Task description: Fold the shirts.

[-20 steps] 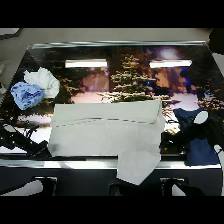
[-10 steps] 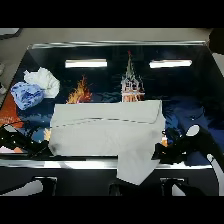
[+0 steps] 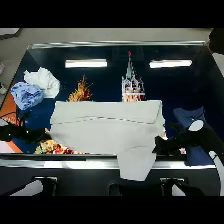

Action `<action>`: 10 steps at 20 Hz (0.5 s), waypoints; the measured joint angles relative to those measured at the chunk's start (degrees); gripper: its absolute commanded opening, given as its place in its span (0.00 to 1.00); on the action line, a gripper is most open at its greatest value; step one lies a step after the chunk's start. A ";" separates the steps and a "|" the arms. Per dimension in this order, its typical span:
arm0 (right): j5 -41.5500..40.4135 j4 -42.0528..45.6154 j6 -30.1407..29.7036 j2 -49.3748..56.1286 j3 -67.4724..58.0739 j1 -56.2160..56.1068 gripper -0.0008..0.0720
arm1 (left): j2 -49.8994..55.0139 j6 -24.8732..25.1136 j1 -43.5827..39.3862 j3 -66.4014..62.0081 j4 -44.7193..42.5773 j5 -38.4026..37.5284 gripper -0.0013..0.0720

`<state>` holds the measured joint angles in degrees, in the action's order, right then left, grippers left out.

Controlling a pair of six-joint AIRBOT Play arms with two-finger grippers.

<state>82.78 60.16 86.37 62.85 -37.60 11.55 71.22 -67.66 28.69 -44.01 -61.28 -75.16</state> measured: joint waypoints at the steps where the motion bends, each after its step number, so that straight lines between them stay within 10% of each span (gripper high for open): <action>1: -0.28 -0.02 0.76 0.09 -2.99 0.00 0.08 | -0.31 -0.24 -0.28 -1.22 1.14 0.00 0.07; 10: -10.47 -2.71 4.96 16.59 -30.93 -0.20 0.08 | 4.92 -8.70 -7.67 -16.00 5.55 8.55 0.07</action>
<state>72.31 57.45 91.33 79.44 -68.53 11.35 76.14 -76.36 21.02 -60.01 -55.72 -66.61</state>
